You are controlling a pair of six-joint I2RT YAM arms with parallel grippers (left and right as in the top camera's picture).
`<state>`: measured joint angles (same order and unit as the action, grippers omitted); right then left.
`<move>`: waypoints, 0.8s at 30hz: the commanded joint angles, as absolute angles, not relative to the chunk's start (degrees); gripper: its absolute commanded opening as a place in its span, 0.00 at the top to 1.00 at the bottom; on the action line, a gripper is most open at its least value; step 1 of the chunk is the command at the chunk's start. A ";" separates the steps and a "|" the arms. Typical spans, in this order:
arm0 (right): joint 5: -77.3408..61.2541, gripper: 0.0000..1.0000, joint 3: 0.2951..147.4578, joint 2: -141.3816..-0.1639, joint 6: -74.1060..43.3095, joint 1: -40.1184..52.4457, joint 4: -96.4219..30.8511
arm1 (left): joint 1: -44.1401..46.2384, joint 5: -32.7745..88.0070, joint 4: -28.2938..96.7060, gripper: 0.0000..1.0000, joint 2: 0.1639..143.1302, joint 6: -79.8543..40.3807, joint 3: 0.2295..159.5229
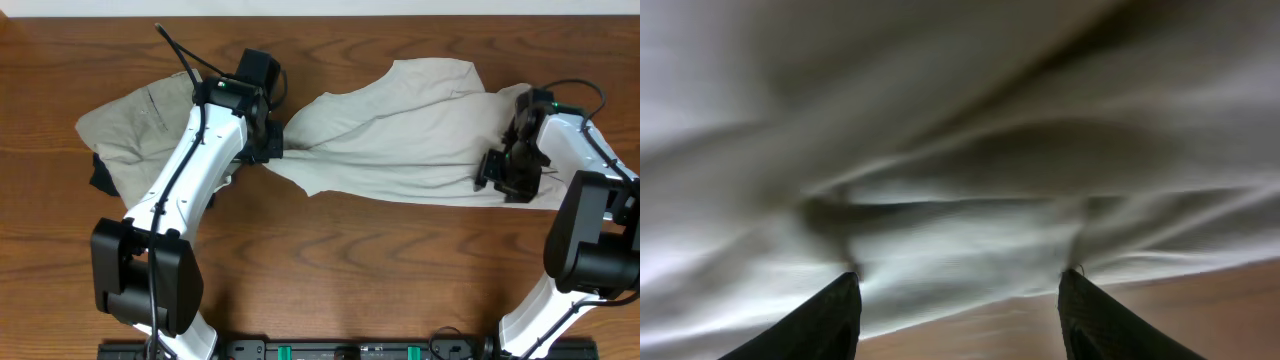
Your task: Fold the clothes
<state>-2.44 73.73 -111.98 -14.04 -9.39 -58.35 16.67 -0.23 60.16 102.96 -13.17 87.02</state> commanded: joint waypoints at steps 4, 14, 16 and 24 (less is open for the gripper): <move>3.20 0.63 69.34 -110.50 -16.29 -10.04 -51.86 | 16.40 -1.13 60.58 0.93 103.28 -11.38 87.31; -2.94 0.98 57.41 -110.48 -18.11 -6.26 -46.96 | 16.40 -1.13 60.82 0.93 103.28 -11.35 87.31; -4.71 0.99 56.88 -110.39 -17.52 -4.05 -49.17 | 16.40 -1.13 60.75 0.93 103.28 -11.35 87.31; -8.60 0.98 56.88 -103.46 -12.32 6.46 -52.77 | 16.40 -1.13 60.84 0.93 103.28 -11.35 87.31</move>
